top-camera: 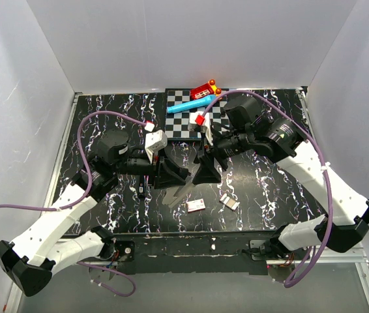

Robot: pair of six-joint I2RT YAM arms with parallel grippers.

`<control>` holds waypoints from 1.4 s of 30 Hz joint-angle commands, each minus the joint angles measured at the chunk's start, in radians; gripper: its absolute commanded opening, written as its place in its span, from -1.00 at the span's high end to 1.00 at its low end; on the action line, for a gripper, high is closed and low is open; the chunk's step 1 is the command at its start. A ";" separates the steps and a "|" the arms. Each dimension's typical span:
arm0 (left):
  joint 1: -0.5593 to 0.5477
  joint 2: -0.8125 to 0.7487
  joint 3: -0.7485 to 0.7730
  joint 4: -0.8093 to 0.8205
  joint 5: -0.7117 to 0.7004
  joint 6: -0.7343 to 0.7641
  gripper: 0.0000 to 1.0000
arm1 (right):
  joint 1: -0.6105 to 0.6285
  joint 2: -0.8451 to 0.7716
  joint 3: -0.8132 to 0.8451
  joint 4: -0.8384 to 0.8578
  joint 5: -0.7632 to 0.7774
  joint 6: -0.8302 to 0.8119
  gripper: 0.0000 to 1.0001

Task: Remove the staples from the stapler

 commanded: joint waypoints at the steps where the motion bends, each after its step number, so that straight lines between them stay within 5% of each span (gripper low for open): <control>1: 0.004 -0.033 0.010 0.069 0.034 -0.030 1.00 | 0.017 0.010 -0.002 0.049 -0.036 0.001 -0.59; 16: 0.002 -0.015 0.017 0.102 0.046 -0.064 1.00 | 0.043 0.001 -0.071 0.103 -0.068 0.002 -0.18; 24: 0.002 -0.015 0.020 0.118 0.045 -0.080 1.00 | 0.051 -0.032 -0.128 0.138 -0.087 0.007 0.48; 30: 0.002 -0.003 0.024 0.139 0.066 -0.105 1.00 | 0.051 -0.080 -0.175 0.183 -0.084 0.024 0.45; 33: 0.002 -0.001 0.023 0.155 0.066 -0.116 1.00 | 0.049 -0.094 -0.178 0.186 -0.076 0.027 0.97; 42: 0.001 -0.070 0.020 0.251 -0.013 -0.188 1.00 | 0.049 -0.229 -0.407 0.331 -0.018 0.132 0.97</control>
